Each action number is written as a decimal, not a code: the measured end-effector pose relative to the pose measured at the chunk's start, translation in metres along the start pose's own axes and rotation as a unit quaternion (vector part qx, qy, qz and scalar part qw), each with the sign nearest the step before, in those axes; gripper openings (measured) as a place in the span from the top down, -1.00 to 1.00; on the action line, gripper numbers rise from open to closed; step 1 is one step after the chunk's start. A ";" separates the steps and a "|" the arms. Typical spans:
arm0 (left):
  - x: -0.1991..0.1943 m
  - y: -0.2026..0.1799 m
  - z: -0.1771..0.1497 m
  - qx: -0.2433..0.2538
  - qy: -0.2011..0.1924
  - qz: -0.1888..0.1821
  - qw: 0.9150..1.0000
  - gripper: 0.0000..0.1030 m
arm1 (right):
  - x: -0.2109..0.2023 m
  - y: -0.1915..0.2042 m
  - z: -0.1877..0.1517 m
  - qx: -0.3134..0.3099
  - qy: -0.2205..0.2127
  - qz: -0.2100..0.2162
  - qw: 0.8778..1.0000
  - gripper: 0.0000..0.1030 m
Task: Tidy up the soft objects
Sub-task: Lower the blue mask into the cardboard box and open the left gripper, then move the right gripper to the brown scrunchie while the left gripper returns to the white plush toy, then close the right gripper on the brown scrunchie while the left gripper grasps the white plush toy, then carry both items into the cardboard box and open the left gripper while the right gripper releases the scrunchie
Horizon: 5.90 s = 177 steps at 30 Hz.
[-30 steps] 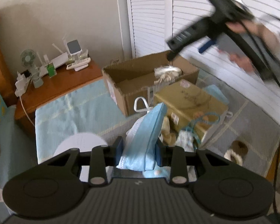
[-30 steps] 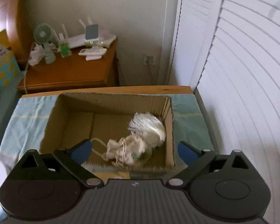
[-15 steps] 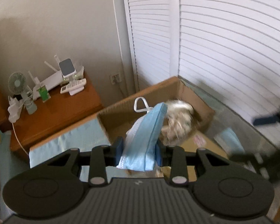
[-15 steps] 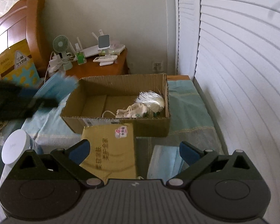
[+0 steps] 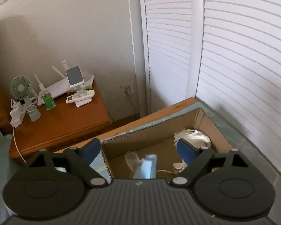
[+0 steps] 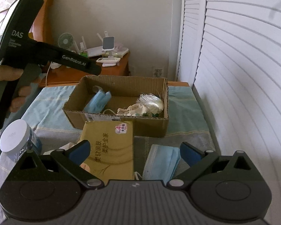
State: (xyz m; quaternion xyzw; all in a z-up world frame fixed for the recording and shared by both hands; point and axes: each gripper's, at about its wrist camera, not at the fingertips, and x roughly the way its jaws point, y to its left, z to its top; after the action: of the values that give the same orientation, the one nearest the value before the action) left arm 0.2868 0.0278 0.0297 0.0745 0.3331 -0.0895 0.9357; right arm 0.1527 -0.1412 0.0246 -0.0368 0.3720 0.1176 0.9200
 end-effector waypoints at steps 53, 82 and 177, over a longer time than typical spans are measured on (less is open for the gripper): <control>-0.127 -0.069 -0.206 -0.013 0.015 -0.057 0.998 -0.93 | -0.008 -0.005 -0.125 -0.014 0.077 0.007 0.997 -1.00; -0.115 -0.044 -0.203 -0.022 0.003 0.001 1.000 -0.76 | -0.008 -0.020 -0.143 -0.031 0.055 -0.017 0.998 -1.00; 0.000 -0.019 -0.018 0.015 -0.013 -0.065 0.998 -0.34 | -0.041 -0.013 -0.043 -0.052 -0.043 -0.001 0.998 0.05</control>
State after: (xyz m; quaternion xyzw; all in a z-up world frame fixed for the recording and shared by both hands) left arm 0.2715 0.0125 0.0140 0.0651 0.3238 -0.1564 0.9308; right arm 0.0980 -0.1684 0.0214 -0.0799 0.3257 0.1369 0.9321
